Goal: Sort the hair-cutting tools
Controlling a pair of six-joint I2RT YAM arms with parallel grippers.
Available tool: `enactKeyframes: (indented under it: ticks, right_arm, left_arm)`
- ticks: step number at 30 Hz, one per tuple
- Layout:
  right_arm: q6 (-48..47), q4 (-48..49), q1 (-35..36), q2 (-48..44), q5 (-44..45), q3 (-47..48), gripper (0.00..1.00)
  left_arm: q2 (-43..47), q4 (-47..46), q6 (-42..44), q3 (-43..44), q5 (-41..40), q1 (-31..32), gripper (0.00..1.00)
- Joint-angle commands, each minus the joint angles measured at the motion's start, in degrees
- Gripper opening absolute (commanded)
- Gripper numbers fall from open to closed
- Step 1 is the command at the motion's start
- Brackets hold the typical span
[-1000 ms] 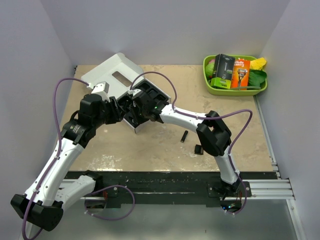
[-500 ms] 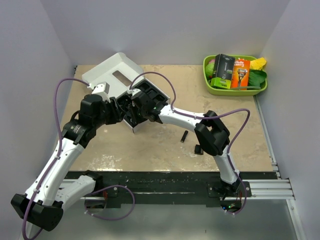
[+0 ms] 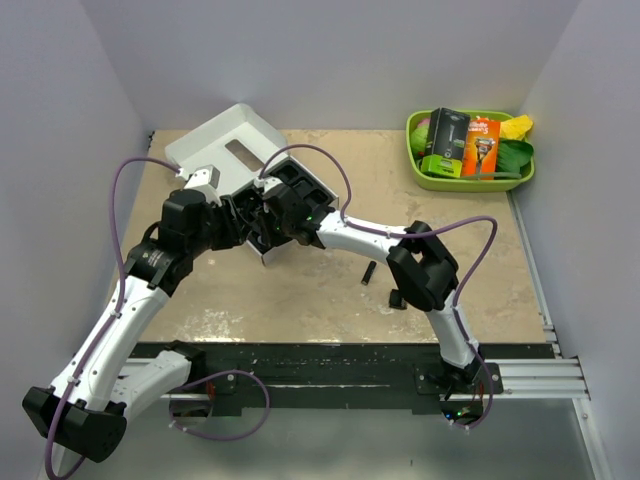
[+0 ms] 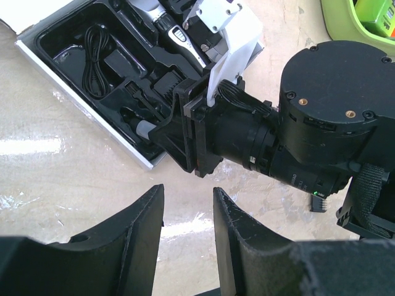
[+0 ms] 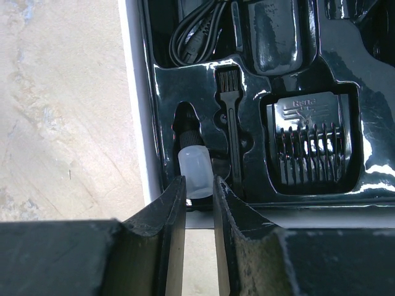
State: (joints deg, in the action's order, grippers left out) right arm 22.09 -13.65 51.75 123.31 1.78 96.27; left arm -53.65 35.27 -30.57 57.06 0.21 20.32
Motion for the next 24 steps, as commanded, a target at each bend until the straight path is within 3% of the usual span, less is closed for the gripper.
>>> enactKeyframes:
  ticks: [1, 8, 13, 24]
  right_arm:
    - [-0.29, -0.50, 0.72, 2.38, 1.64, -2.40, 0.21]
    - [-0.47, 0.81, 1.16, 2.29, 3.40, -4.07, 0.15]
    - [-0.11, 2.22, 1.51, 1.59, 4.55, -5.91, 0.01]
    - [-0.20, 2.49, 2.57, -2.01, 6.39, -7.32, 0.00]
  left_arm:
    - [0.03, -1.78, 1.12, 0.42, -0.03, -0.28, 0.43]
    - [0.03, -1.78, 0.95, 0.42, -0.03, -0.28, 0.43]
    - [-0.05, -1.95, 0.86, 0.25, 0.06, -0.28, 0.43]
    - [0.12, -2.04, 0.60, -0.02, 0.32, -0.28, 0.43]
